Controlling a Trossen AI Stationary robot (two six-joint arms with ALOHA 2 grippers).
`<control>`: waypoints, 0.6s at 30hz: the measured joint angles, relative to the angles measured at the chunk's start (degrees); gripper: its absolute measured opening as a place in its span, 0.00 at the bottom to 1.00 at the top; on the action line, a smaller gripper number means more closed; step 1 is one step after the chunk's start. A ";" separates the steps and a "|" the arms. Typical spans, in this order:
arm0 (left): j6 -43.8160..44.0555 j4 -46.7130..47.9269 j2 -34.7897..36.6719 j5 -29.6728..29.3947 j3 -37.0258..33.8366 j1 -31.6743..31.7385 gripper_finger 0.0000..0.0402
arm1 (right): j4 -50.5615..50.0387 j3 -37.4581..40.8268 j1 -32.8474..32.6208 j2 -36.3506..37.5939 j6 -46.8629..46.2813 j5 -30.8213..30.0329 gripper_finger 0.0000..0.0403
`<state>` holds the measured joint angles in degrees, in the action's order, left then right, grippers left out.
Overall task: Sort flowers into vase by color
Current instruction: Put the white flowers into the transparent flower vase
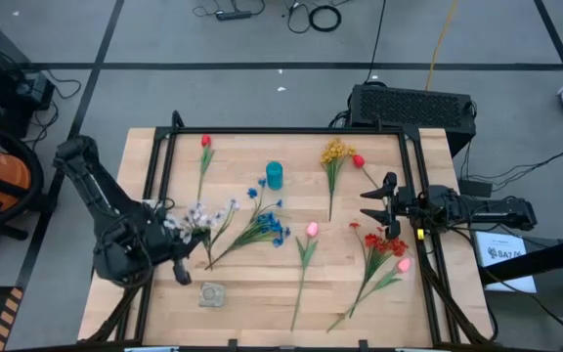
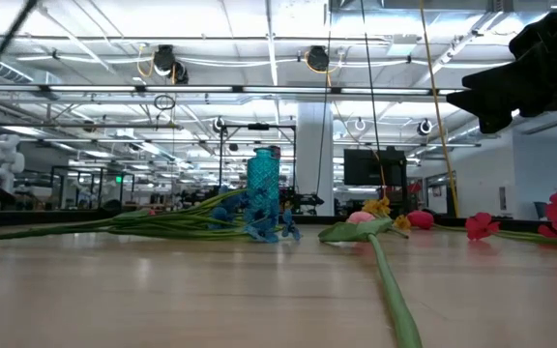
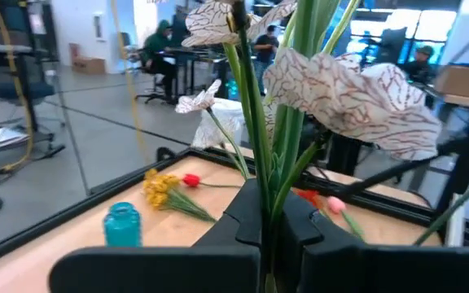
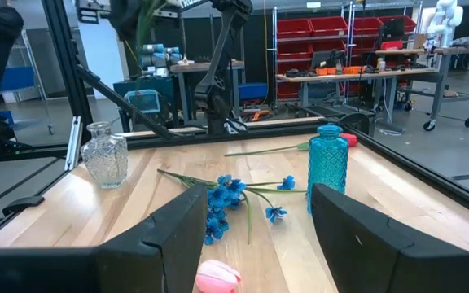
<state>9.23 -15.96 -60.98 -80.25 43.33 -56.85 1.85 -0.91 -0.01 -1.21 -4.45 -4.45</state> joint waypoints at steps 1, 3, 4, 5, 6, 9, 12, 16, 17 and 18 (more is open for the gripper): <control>-1.77 -2.17 -0.32 -0.01 0.00 -0.65 0.01 | 0.00 0.02 0.00 0.00 0.01 0.00 0.53; -5.95 -6.81 -0.78 -0.04 0.00 -1.88 0.01 | 0.00 0.00 0.00 0.02 0.00 0.00 0.53; -8.24 -9.13 -1.02 0.01 0.00 -2.53 0.01 | 0.00 0.01 -0.01 0.01 0.00 0.00 0.53; -10.32 -10.93 -1.21 0.13 0.00 -3.16 0.01 | 0.00 0.01 0.00 0.01 0.00 0.00 0.53; -11.92 -12.56 -1.42 0.28 0.00 -3.83 0.01 | 0.00 0.01 -0.02 0.01 0.01 -0.01 0.53; -13.63 -14.17 -1.88 0.39 0.00 -5.93 0.01 | 0.00 0.02 -0.01 0.01 0.00 -0.01 0.53; -12.77 -14.32 -2.27 0.61 0.00 -7.81 0.01 | 0.00 0.00 -0.02 0.02 0.00 0.00 0.53; -12.73 -16.24 -3.43 0.72 0.00 -9.55 0.01 | 0.00 0.00 -0.02 0.00 0.00 0.00 0.53; -12.71 -16.33 -3.71 0.77 0.00 -9.87 0.01 | 0.00 0.00 0.00 0.01 0.02 -0.01 0.53; -12.73 -16.51 -3.99 0.81 0.00 -10.15 0.01 | 0.00 0.00 -0.02 0.02 0.00 0.00 0.53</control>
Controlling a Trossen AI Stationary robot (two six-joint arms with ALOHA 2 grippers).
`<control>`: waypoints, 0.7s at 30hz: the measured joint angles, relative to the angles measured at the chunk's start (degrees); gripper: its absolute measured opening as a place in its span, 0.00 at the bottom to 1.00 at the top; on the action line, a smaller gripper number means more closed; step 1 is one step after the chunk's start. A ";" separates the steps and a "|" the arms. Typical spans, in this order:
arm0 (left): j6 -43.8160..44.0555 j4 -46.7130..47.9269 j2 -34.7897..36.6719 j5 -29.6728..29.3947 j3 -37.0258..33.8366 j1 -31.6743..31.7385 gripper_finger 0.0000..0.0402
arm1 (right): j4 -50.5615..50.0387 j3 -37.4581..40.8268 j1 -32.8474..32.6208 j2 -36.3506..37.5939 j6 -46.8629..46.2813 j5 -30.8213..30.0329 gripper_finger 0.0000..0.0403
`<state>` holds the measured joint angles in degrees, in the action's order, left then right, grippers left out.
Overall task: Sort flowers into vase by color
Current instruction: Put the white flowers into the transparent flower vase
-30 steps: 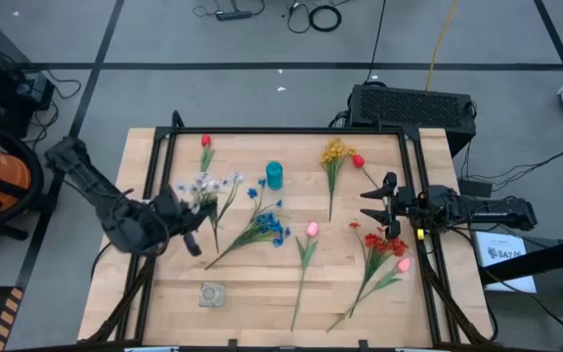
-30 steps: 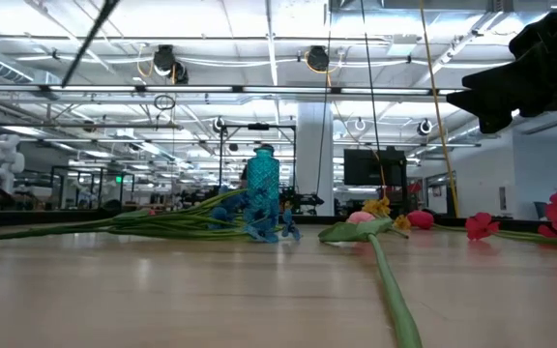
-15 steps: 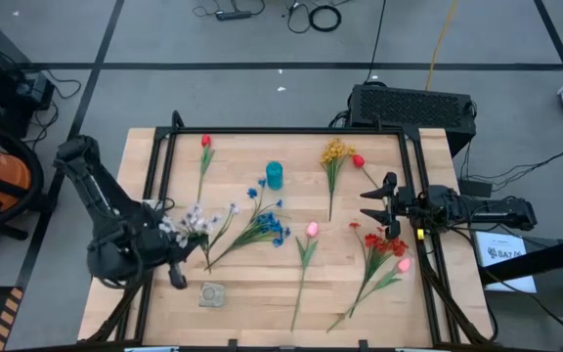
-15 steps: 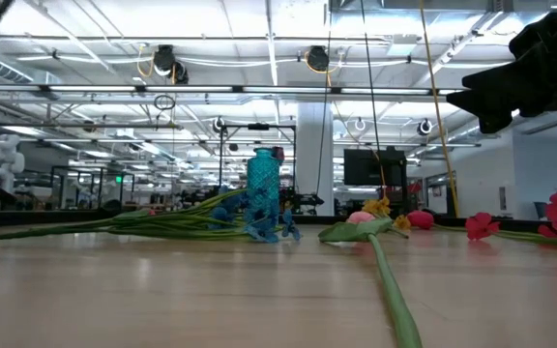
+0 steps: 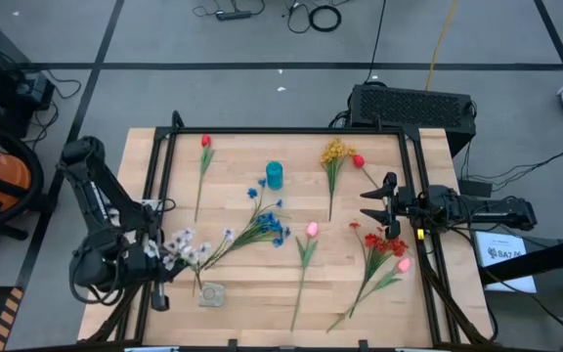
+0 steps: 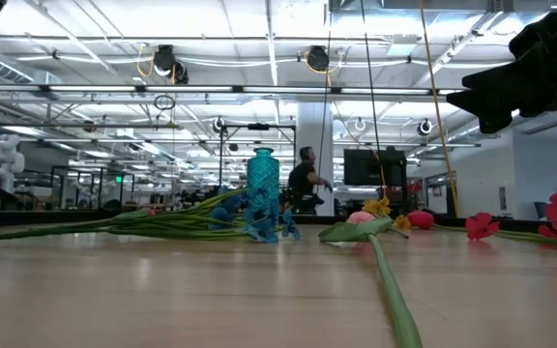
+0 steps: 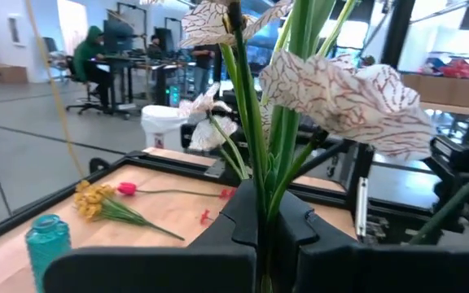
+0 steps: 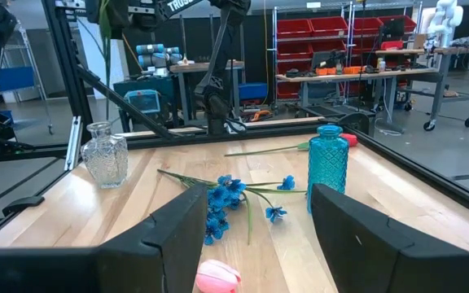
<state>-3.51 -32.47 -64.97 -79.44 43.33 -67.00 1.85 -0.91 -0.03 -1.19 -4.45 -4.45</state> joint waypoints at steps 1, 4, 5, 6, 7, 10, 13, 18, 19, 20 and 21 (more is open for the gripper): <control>0.04 -0.19 -0.28 0.06 0.00 -0.27 0.01 | 0.00 0.02 0.00 0.00 0.00 0.00 0.53; 0.15 -0.21 -0.95 0.13 0.00 -0.31 0.01 | 0.00 0.00 0.02 -0.01 0.00 0.00 0.53; 0.13 -0.13 -0.98 0.13 0.00 -0.28 0.01 | 0.00 0.00 0.02 -0.02 0.00 0.00 0.53; 0.13 -0.15 -0.98 0.13 0.00 -0.26 0.01 | 0.00 0.00 0.02 -0.01 0.01 -0.01 0.53; 0.13 -0.22 -0.94 0.13 0.00 -0.26 0.01 | 0.00 0.01 0.02 -0.01 0.01 -0.01 0.53; -0.34 -0.29 -0.75 0.14 0.00 -0.26 0.01 | 0.02 0.00 0.02 -0.02 0.02 0.00 0.53; -0.97 -1.71 -0.21 0.73 0.00 -0.26 0.01 | 0.00 0.02 0.00 -0.02 0.00 0.00 0.53; -4.59 -6.28 -0.06 4.68 0.00 -0.26 0.01 | 0.00 0.01 0.02 -0.02 0.01 0.00 0.53; -4.53 -6.21 -0.04 5.14 0.00 -0.26 0.01 | 0.00 0.02 0.02 -0.02 0.00 0.00 0.53; -4.50 -6.03 -0.13 5.92 0.00 -0.26 0.01 | 0.00 0.00 0.00 -0.02 0.00 0.00 0.53; -4.52 -5.84 -0.29 6.61 0.00 -0.26 0.01 | 0.00 0.02 0.02 0.00 0.02 0.00 0.53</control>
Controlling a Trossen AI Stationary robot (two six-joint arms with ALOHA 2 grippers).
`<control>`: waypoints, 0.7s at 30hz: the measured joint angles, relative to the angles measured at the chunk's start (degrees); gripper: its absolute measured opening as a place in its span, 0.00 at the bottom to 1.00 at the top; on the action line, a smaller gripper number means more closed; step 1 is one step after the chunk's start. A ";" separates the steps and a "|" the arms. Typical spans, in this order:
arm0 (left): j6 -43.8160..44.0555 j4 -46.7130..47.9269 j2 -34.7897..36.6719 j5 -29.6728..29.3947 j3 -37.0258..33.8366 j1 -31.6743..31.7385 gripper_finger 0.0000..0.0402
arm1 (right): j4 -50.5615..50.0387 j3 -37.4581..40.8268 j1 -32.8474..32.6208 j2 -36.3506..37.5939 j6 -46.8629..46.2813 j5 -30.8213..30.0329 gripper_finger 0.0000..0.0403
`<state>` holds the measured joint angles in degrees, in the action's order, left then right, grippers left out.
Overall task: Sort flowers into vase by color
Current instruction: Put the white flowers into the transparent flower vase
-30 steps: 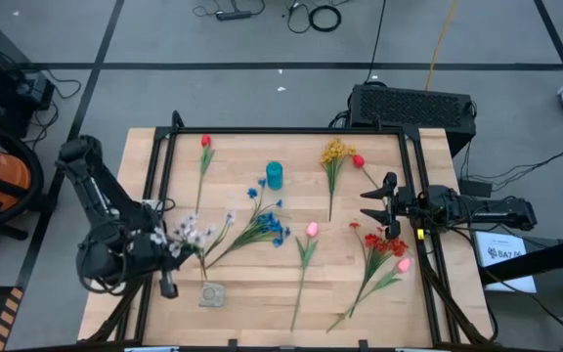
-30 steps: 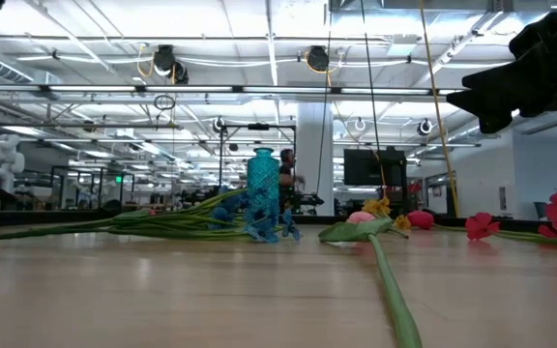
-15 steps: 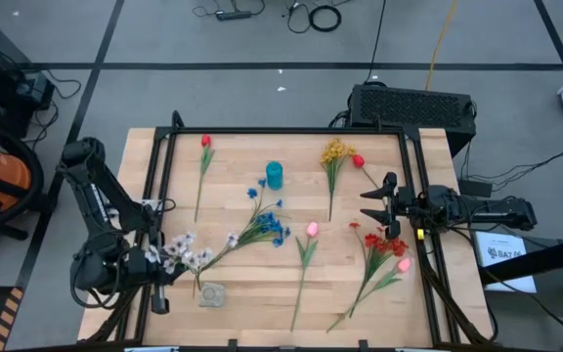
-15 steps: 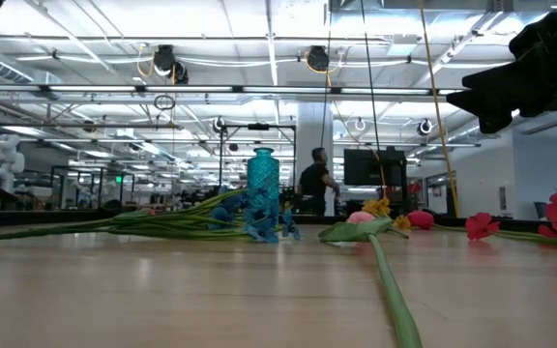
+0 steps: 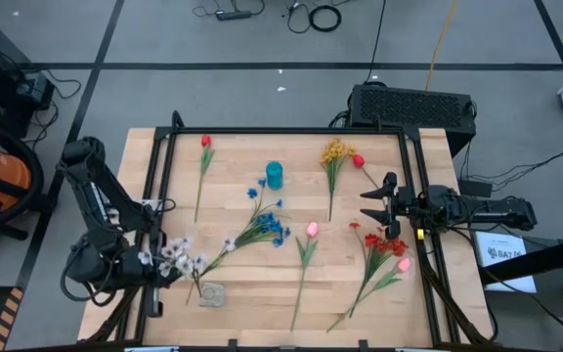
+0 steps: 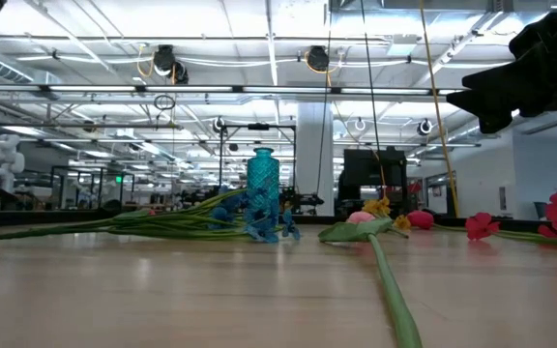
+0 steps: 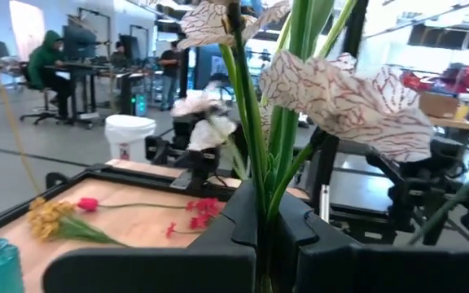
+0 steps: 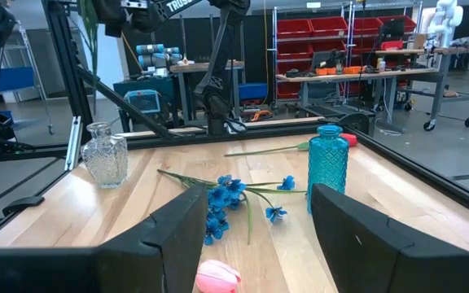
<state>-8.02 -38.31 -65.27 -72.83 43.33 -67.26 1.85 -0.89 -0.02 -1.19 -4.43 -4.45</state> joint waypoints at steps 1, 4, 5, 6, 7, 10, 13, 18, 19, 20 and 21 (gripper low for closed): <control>0.01 0.07 -0.26 0.55 0.00 0.00 0.01 | 0.01 -0.01 0.00 -0.01 -0.02 -0.02 0.53; -0.03 0.21 -1.29 1.16 0.00 0.33 0.01 | 0.01 -0.01 -0.01 -0.02 -0.02 -0.01 0.53; -0.10 0.23 -1.70 1.24 0.00 0.53 0.01 | 0.01 -0.02 0.00 0.00 -0.02 -0.02 0.53; -0.32 0.29 -1.98 1.24 0.00 0.73 0.01 | 0.00 -0.02 -0.01 -0.02 -0.01 -0.02 0.53; -0.32 0.34 -2.25 1.24 0.00 0.95 0.01 | 0.01 -0.01 -0.02 0.00 -0.02 0.00 0.53; -0.30 0.37 -3.15 1.42 0.00 2.02 0.01 | 0.00 -0.02 0.00 -0.02 -0.02 -0.02 0.53; 0.12 1.52 -3.70 3.00 0.00 3.27 0.01 | 0.02 -0.02 0.00 0.00 -0.02 -0.01 0.53; 0.58 1.56 -4.79 3.29 -1.08 4.37 0.01 | 0.01 0.00 -0.01 -0.01 -0.02 0.00 0.53; 1.67 1.54 -4.89 3.32 -1.85 4.36 0.01 | 0.01 -0.01 -0.01 -0.01 -0.02 -0.02 0.53; 3.19 1.56 -4.90 3.35 -2.86 4.35 0.01 | 0.00 -0.02 0.00 -0.02 0.00 0.00 0.53; 4.84 1.59 -4.90 3.36 -4.02 4.31 0.01 | 0.01 -0.01 0.00 -0.01 -0.02 0.00 0.53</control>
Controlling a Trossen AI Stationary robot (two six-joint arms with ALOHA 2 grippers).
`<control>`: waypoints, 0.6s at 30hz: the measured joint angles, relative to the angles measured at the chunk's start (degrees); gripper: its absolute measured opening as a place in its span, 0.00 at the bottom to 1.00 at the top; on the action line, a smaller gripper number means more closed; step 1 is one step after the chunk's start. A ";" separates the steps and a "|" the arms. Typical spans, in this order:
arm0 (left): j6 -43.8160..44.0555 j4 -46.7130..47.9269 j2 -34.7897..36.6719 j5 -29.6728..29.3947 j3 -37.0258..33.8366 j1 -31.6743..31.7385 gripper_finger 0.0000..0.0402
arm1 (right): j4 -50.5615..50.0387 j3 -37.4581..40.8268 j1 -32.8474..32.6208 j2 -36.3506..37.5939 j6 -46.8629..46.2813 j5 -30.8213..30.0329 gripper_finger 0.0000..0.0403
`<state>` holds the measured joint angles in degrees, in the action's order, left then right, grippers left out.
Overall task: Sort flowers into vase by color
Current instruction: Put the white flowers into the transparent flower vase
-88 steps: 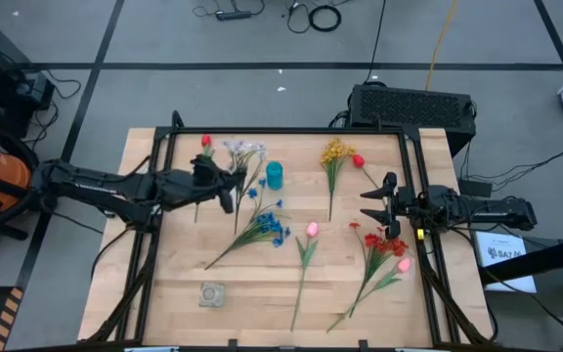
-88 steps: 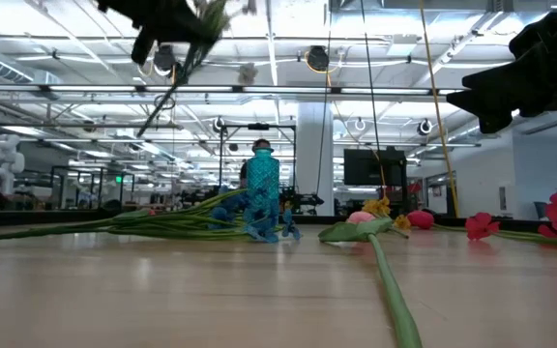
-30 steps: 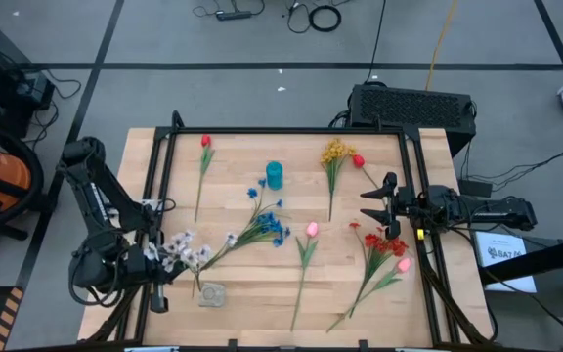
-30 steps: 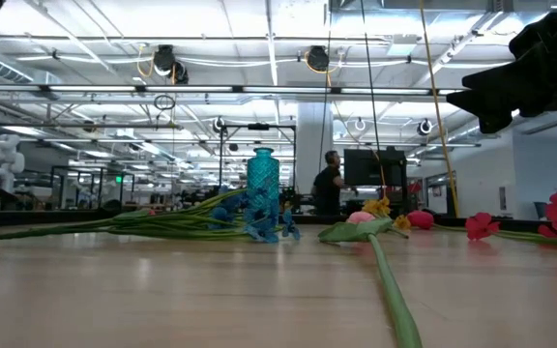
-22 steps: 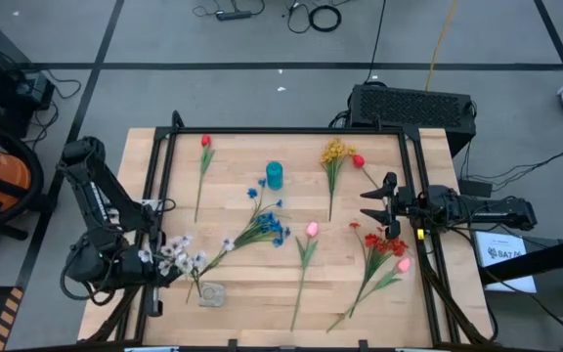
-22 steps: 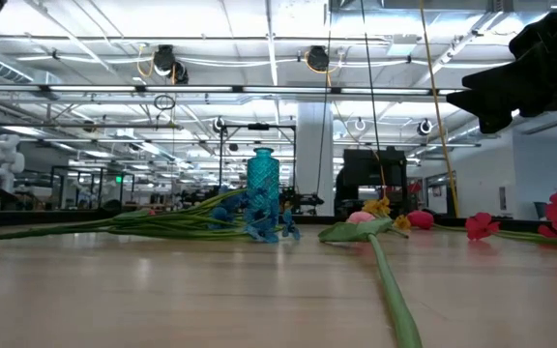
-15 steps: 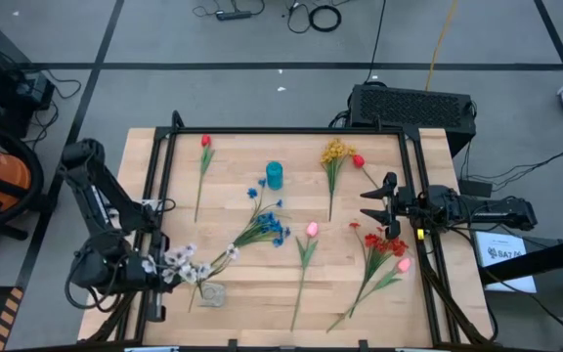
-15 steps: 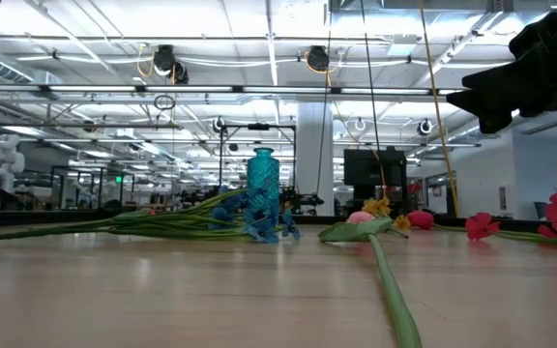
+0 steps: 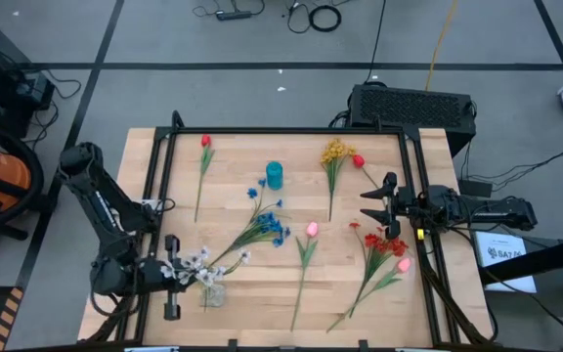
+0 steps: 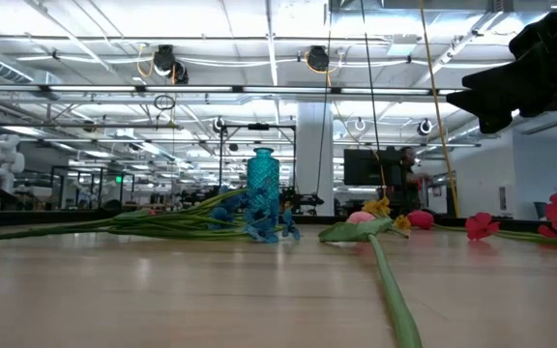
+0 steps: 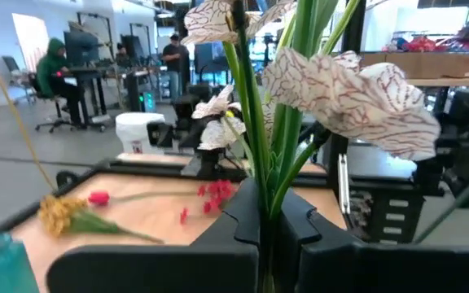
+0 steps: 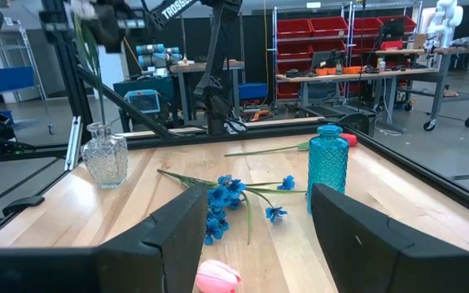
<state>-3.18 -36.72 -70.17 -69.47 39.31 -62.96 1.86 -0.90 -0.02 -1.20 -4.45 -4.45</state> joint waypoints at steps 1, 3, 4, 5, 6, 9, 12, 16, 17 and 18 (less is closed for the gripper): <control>1.83 -0.01 -0.02 0.00 -1.26 -0.02 0.01 | -0.01 -0.01 -0.01 -0.01 0.00 -0.02 0.53; 5.78 -0.22 -0.02 -0.02 -3.89 0.00 0.01 | -0.01 0.00 0.00 0.00 0.00 0.00 0.53; 7.56 -0.18 -0.04 0.00 -5.00 -0.02 0.01 | 0.00 0.00 0.00 0.01 0.00 -0.01 0.53; 9.41 -0.22 -0.04 -0.02 -5.97 -0.06 0.01 | -0.01 0.00 -0.01 0.00 0.00 0.00 0.53; 10.98 -0.22 -0.04 -0.02 -6.88 -0.10 0.01 | -0.01 -0.01 0.00 0.01 0.00 -0.02 0.53; 13.31 -0.02 -0.04 0.00 -8.52 -0.16 0.01 | -0.01 0.01 -0.01 -0.01 0.00 -0.02 0.53; 13.42 -0.08 -0.04 0.00 -9.23 -0.56 0.01 | -0.01 0.00 0.00 -0.01 0.00 0.00 0.53; 13.69 -0.07 -0.04 2.61 -9.53 -0.61 0.04 | 0.01 -0.01 -0.02 -0.01 0.00 -0.02 0.53; 14.34 -0.07 -0.04 3.67 -9.53 -0.59 0.05 | -0.01 -0.01 0.00 0.01 0.02 0.00 0.53; 14.82 -0.07 -0.04 4.51 -9.53 -0.59 0.07 | -0.01 0.00 0.00 0.00 0.00 -0.02 0.53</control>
<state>11.64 -36.80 -70.22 -64.96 29.78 -63.55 1.85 -0.89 -0.01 -1.20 -4.45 -4.46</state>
